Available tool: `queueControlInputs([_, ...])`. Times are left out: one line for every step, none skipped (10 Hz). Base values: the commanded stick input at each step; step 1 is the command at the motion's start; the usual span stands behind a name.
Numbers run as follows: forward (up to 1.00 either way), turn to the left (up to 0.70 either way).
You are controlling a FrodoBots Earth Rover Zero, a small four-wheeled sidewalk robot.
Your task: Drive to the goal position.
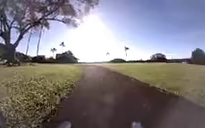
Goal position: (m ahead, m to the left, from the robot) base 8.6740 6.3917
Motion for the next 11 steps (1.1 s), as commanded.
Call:
queueControlInputs([0.7, 0.0])
queueControlInputs([0.7, 0.0])
queueControlInputs([0.7, 0.0])
queueControlInputs([0.7, 0.0])
queueControlInputs([0.7, 0.0])
queueControlInputs([0.7, 0.0])
queueControlInputs([0.7, 0.0])
queueControlInputs([0.7, 0.0])
queueControlInputs([0.7, 0.08])
queueControlInputs([0.7, 0.14])
queueControlInputs([0.7, 0.12])
